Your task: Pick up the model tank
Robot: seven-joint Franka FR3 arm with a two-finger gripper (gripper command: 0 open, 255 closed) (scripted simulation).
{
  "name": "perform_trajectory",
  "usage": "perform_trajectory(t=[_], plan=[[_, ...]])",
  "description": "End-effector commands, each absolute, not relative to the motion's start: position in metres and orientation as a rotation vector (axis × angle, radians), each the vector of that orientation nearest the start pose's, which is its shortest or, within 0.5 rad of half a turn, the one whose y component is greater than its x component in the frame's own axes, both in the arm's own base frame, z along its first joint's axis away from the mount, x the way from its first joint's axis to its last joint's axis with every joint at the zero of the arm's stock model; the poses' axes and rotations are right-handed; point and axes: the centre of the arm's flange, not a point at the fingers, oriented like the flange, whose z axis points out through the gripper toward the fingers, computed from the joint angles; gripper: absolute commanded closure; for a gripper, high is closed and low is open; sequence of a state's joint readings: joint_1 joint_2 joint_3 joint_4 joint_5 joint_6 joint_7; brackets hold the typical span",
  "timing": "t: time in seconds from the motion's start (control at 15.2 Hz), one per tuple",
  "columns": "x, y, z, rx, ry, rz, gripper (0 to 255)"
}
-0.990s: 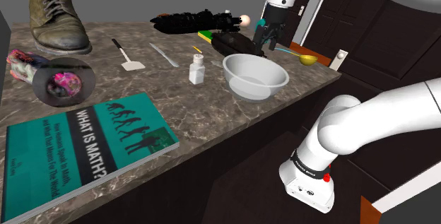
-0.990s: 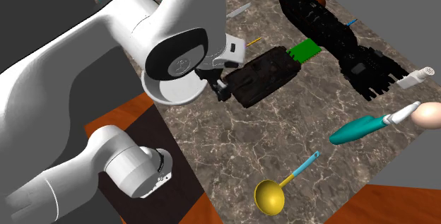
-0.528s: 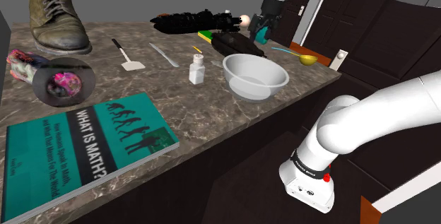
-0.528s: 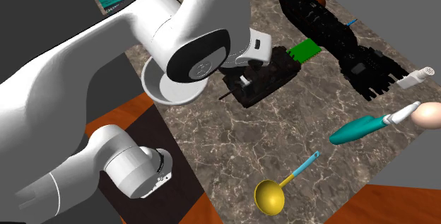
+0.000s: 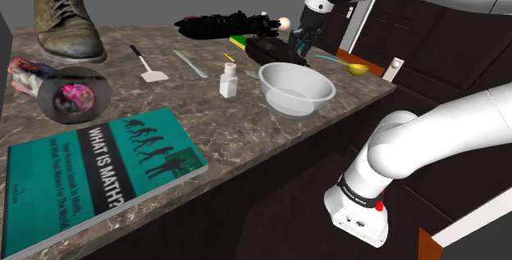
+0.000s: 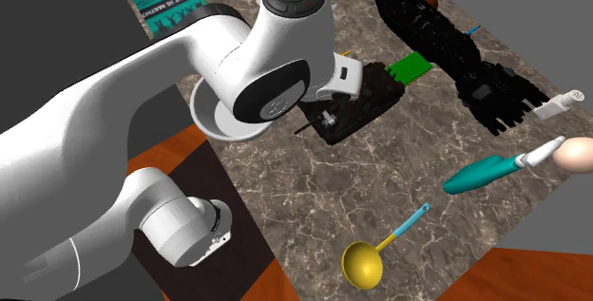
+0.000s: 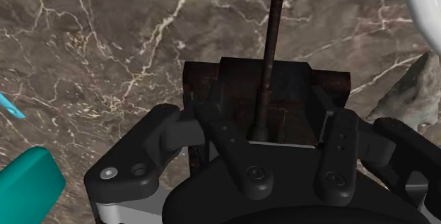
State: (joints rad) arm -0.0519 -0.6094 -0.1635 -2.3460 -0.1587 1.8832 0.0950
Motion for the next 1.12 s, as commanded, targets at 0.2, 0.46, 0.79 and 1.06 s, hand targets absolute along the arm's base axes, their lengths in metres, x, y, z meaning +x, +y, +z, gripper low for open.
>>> perform_trajectory(t=[0.2, 0.46, 0.79, 1.06], plan=[[0.371, -0.104, 0.56, -3.176, 0.399, -0.223, 255], [0.371, -0.104, 0.56, -3.176, 0.399, -0.223, 255], [0.371, -0.103, 0.581, -3.176, 0.399, -0.223, 255], [0.371, -0.103, 0.602, -3.176, 0.399, -0.223, 255]])
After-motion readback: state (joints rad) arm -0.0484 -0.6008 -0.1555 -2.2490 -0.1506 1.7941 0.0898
